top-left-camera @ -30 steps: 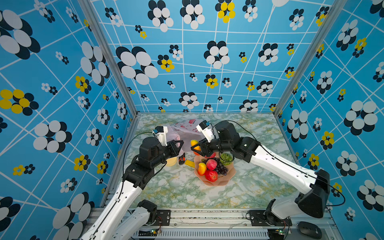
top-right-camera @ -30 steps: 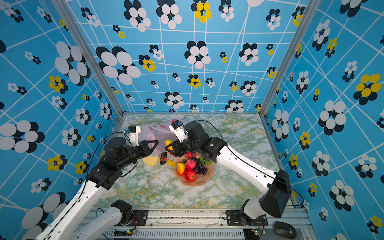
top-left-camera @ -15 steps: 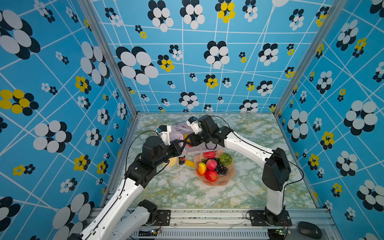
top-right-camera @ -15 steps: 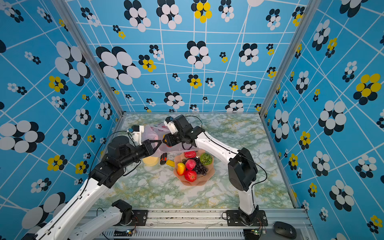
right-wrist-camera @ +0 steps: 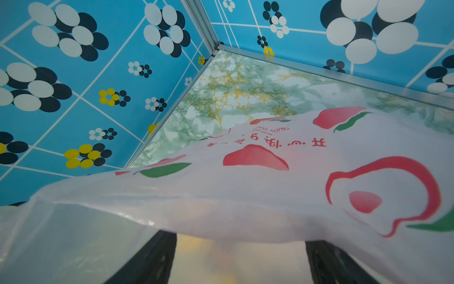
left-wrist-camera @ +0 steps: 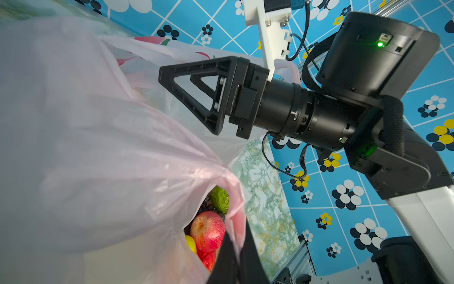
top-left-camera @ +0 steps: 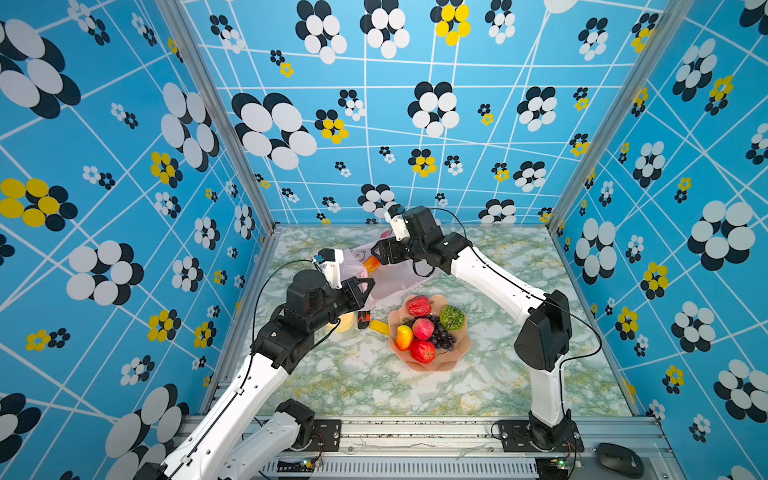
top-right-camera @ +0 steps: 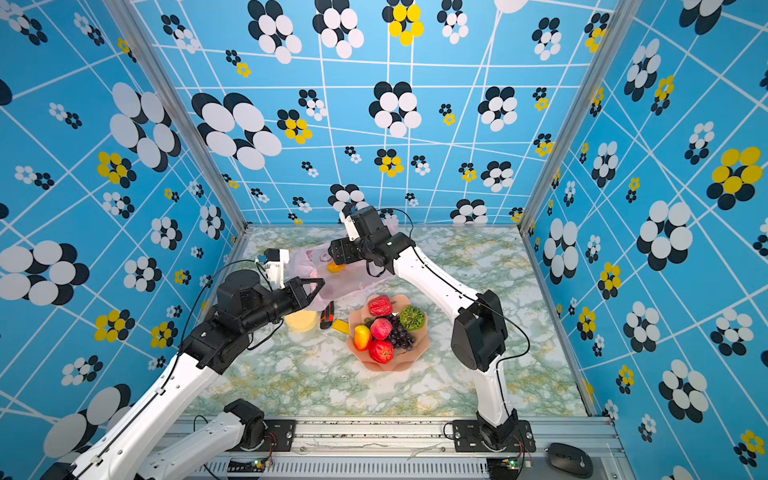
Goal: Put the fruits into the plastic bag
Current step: 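Carry the mango with the right gripper into the bag opening, then open the right gripper to drop the mango and withdraw it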
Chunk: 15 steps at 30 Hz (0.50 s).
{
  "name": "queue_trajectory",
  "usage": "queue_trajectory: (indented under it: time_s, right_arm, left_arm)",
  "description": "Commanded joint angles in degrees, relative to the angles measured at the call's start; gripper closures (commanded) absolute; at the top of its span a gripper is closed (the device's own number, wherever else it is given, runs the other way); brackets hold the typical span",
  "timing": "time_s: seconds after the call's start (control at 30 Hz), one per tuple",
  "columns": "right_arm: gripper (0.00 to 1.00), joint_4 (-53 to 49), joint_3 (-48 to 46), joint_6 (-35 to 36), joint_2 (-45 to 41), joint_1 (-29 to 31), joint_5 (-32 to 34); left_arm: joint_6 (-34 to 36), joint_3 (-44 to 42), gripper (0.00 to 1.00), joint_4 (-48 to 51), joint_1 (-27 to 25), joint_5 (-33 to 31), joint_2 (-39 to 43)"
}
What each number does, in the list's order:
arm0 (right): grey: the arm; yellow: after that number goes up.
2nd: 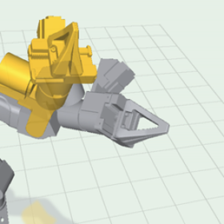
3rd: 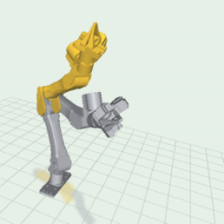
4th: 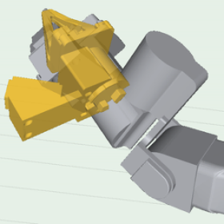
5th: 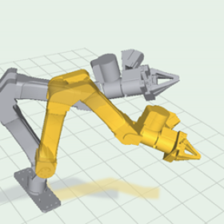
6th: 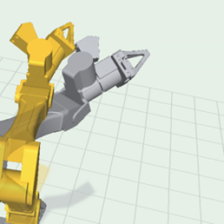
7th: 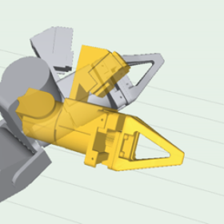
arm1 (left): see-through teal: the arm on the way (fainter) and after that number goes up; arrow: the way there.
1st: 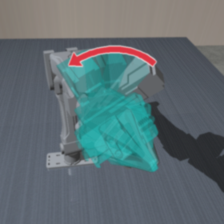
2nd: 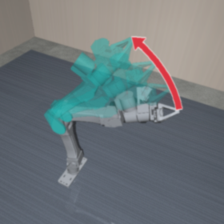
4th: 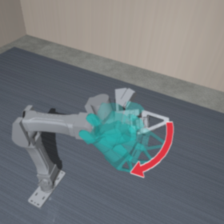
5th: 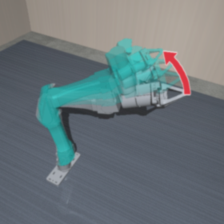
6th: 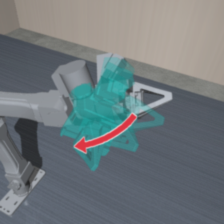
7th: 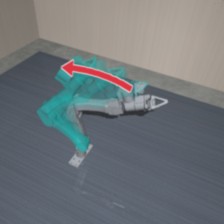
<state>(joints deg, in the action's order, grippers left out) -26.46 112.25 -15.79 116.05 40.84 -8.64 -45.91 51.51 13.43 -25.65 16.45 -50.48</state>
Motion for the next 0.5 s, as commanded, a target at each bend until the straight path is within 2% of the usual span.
queue_trajectory:
  time_s: [0.0,0.13,0.4,0.47]
  right_arm:
    - [0.16,-4.2,1.1,1.7,-3.7,0.2,-1.7]
    - [0.17,-9.3,1.2,5.4,-6.1,-0.8,-2.0]
    - [0.18,-18.4,-0.7,14.4,-13.5,-3.4,-7.0]
    - [0.18,-17.3,-2.7,14.6,-16.4,-4.3,-12.6]
  left_arm:
    - [-0.3,1.8,1.00,-0.4,-0.4,-0.7,0.0]
    - [-0.4,1.8,1.00,0.5,-0.4,-1.2,0.6]
    - [-0.5,1.5,1.00,3.2,-0.5,-2.6,2.2]
    - [-0.9,1.0,1.00,3.4,-0.5,-2.8,2.5]
